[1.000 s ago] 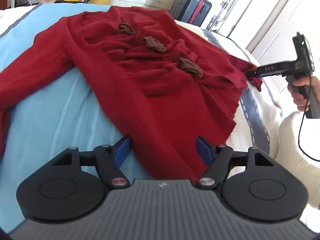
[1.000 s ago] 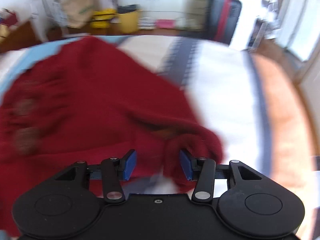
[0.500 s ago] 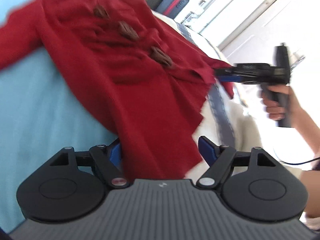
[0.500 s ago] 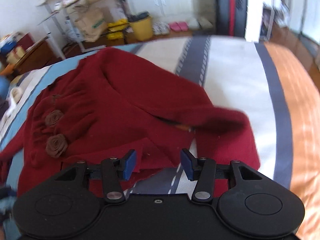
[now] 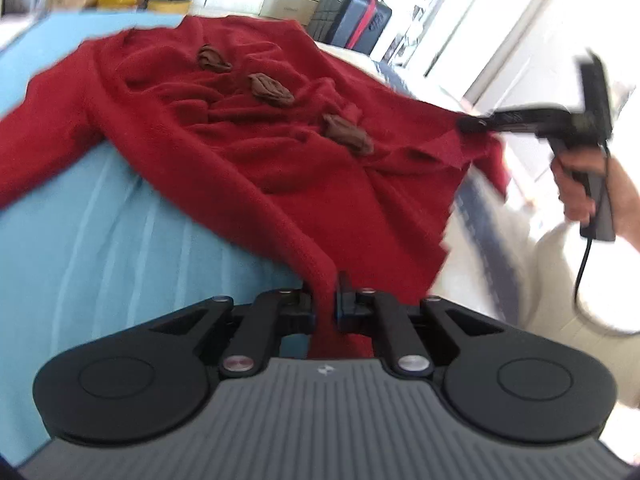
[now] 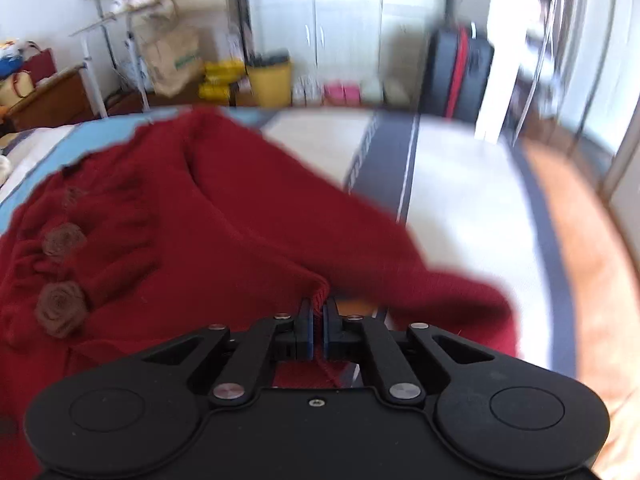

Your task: Fold clothes

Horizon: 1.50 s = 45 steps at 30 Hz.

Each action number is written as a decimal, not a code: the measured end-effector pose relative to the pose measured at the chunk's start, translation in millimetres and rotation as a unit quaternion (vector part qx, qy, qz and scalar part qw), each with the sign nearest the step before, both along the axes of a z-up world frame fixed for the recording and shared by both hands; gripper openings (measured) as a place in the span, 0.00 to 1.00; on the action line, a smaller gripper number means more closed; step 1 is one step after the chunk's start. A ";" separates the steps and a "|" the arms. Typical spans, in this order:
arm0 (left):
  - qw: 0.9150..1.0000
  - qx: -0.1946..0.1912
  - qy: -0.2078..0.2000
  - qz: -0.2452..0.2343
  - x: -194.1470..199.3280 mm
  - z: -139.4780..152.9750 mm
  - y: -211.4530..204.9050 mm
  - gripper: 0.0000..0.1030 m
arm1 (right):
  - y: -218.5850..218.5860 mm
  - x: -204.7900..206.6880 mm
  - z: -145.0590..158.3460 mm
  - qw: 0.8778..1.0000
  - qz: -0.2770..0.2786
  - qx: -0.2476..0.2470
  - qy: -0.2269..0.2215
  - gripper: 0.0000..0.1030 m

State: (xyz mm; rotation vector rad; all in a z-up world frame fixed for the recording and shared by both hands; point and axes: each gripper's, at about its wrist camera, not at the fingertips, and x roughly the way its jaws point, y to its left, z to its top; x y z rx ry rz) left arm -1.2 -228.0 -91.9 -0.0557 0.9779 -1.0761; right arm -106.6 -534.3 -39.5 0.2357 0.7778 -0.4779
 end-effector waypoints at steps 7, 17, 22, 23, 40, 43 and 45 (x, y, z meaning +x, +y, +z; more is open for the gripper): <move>0.998 -0.035 0.050 0.008 13.7 11.8 16.6 0.08 | 31.8 -49.4 59.7 0.990 -0.029 -0.141 0.013 0.04; 0.998 0.037 0.038 -0.042 -9.4 1.0 -4.8 0.80 | 1.2 -41.8 17.9 0.995 -0.034 -0.065 0.070 0.16; 0.996 0.052 -0.018 -0.068 -30.2 -5.6 -21.3 1.00 | 17.4 -47.8 33.1 0.999 0.023 -0.020 0.011 0.34; 0.995 0.062 -0.044 -0.071 -37.9 -5.7 -25.7 0.96 | 20.8 -48.7 33.6 0.999 0.037 -0.004 0.010 0.40; 0.993 0.113 0.033 -0.011 -25.9 12.7 13.8 0.46 | 83.7 3.6 8.8 0.979 0.163 0.121 0.030 0.42; 0.984 0.126 -0.124 0.031 -38.0 43.8 18.4 0.61 | 112.0 27.1 7.5 0.975 0.195 0.089 0.056 0.41; 0.955 0.150 -0.232 0.106 -38.8 53.1 29.4 0.74 | 137.0 35.5 17.4 0.984 0.174 -0.022 0.042 0.44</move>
